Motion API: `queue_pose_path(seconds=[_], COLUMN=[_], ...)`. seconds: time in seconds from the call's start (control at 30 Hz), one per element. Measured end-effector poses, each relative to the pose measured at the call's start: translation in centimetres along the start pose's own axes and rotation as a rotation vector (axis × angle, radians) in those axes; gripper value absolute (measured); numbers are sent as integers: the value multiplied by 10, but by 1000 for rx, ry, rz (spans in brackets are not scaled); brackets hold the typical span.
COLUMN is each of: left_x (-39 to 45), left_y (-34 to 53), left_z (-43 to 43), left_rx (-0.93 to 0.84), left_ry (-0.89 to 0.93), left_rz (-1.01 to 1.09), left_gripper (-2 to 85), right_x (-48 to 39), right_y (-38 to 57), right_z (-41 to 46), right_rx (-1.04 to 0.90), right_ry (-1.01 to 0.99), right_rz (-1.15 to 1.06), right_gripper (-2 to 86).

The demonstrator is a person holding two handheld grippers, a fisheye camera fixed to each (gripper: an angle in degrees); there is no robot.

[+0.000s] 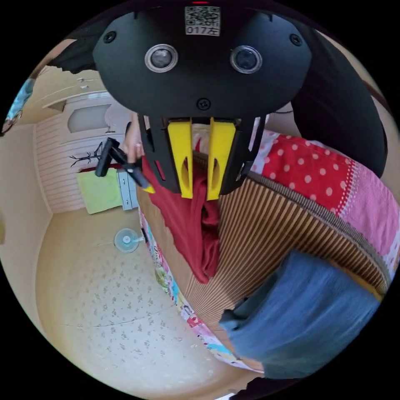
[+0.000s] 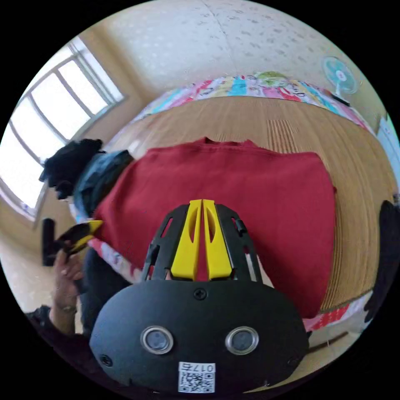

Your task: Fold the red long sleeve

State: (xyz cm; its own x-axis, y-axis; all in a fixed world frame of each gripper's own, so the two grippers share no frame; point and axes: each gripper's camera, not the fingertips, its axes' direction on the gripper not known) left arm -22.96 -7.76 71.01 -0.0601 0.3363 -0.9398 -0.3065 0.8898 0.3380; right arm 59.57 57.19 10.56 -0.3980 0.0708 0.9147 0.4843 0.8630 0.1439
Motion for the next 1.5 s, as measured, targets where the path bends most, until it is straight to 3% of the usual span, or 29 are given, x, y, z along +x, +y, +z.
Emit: queue_pose_path(seconds=[0.03,0.1,0.2,0.27,0.53,0.63,0.8,0.93,1.07,1.2,1.33,1.4,1.47,1.5], left_x=[12,34,83,118,236,248,239,226,200,154,111,98,89,84], left_y=[2,5,9,12,106,155,208,231,217,184,157,153,151,151], left_z=[0,3,15,32,190,243,304,270,203,168,177,187,198,202], left_rx=[14,38,85,76,-118,-191,-363,-337,-215,-94,-170,-232,-314,-349], left_ry=[-19,-47,-26,10,112,129,111,151,262,12,-90,-96,-72,-55], left_rz=[34,97,257,377,782,869,926,1014,946,753,561,501,453,429], left_gripper=[57,54,51,50,45,48,109,134,120,132,153,161,165,166], right_x=[2,1,10,30,136,167,204,215,211,196,170,162,165,169], right_y=[-2,2,5,29,136,168,211,230,231,223,187,161,124,120], right_z=[32,48,11,-45,-168,-181,-184,-190,-204,-228,-264,-265,-237,-232], right_rx=[-73,-74,-67,80,256,220,223,246,290,382,477,413,96,28], right_ry=[206,239,125,-6,-147,-81,-210,-322,-420,-468,-396,-331,-250,-251], right_rz=[24,-45,25,100,392,489,598,627,581,496,332,252,178,176], right_gripper=[5,3,1,3,5,5,9,18,49,74,77,56,31,28])
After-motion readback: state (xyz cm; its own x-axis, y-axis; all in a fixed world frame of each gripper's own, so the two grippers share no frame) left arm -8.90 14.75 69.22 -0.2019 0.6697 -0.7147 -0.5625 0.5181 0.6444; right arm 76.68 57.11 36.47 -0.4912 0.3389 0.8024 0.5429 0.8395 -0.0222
